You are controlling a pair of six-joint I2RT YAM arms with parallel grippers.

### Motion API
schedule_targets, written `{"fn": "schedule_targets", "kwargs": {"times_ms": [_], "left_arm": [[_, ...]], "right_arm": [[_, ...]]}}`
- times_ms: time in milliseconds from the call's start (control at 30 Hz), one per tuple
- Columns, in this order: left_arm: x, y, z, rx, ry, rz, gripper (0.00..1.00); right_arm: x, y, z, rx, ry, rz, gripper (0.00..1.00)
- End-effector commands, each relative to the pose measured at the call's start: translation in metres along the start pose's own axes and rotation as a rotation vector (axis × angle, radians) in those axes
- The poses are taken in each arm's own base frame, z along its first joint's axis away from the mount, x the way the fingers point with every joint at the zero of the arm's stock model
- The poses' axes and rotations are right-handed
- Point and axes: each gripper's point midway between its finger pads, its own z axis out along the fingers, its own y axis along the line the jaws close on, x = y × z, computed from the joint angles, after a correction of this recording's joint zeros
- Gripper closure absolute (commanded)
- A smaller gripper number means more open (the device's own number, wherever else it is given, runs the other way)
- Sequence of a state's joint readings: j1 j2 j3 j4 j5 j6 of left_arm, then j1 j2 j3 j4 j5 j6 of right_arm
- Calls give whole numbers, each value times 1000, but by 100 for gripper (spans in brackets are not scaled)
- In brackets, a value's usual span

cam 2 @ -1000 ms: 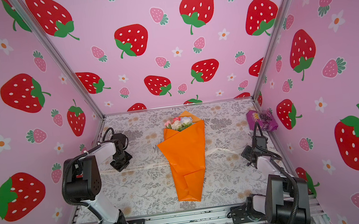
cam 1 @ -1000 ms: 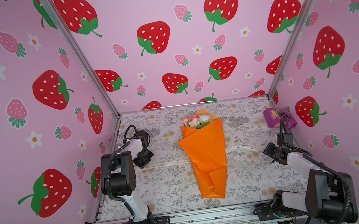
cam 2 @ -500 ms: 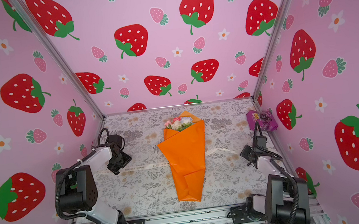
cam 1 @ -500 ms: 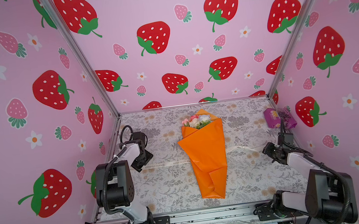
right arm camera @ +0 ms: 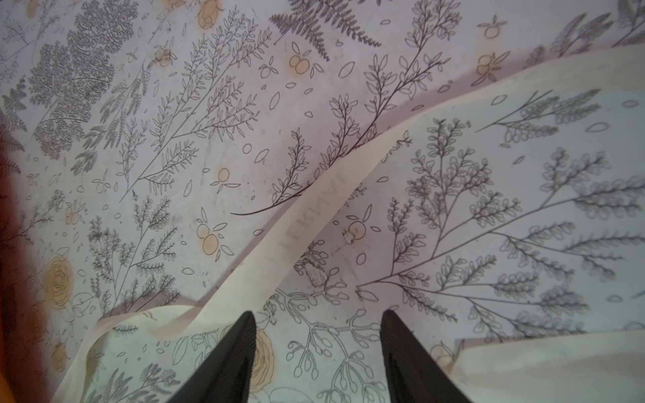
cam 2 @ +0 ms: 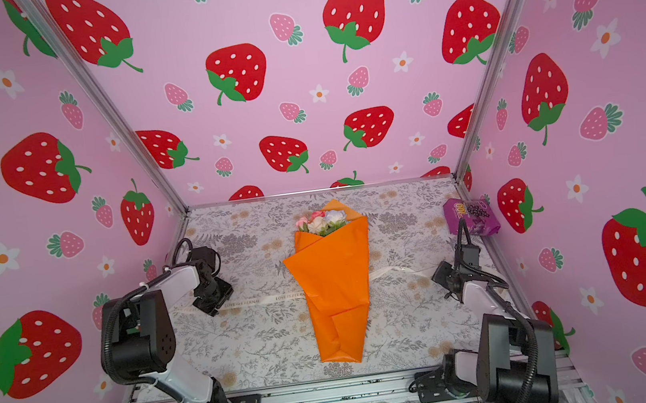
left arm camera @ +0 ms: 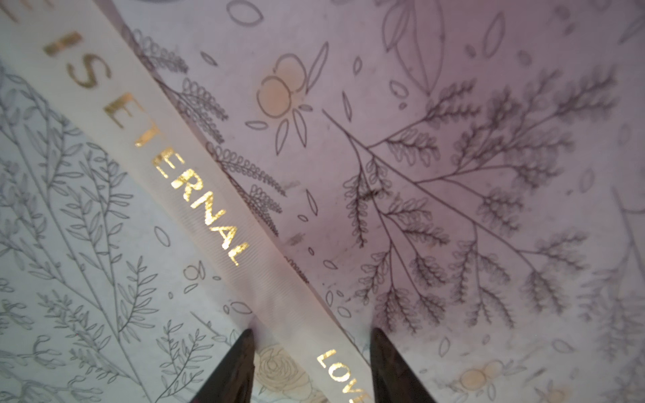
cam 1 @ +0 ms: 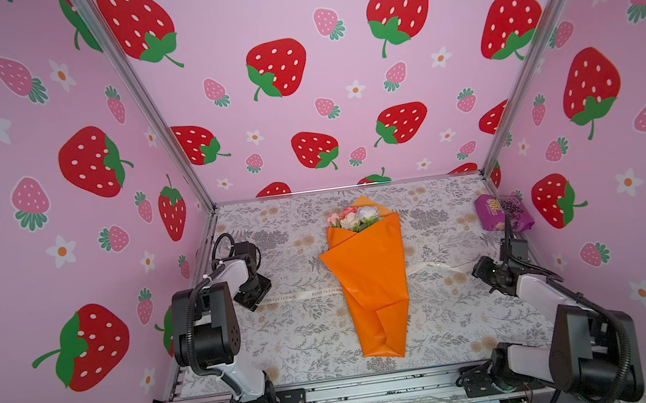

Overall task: Tie the bouquet of fake flowers
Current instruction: 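Lower both grippers onto the cream ribbon ends on either side of the cone, then grasp the ribbon ends with both grippers and lift them off the table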

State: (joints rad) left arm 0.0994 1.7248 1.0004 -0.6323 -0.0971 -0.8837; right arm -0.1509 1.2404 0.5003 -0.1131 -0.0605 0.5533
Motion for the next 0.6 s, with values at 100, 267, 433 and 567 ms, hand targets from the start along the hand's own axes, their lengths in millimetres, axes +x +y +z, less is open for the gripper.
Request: {"fn": "schedule_targets", "kwargs": {"times_ms": [100, 267, 433, 567], "left_arm": [[20, 15, 27, -60, 81, -18, 66], [22, 12, 27, -47, 86, -6, 79], [25, 7, 26, -36, 84, 10, 93], [25, -6, 15, 10, 67, 46, 100]], "right_arm": [[-3, -4, -3, 20, -16, -6, 40], [-1, -6, 0, 24, -9, -1, 39], [0, -6, 0, 24, -8, 0, 39], [-2, -7, 1, 29, -11, 7, 39]]}}
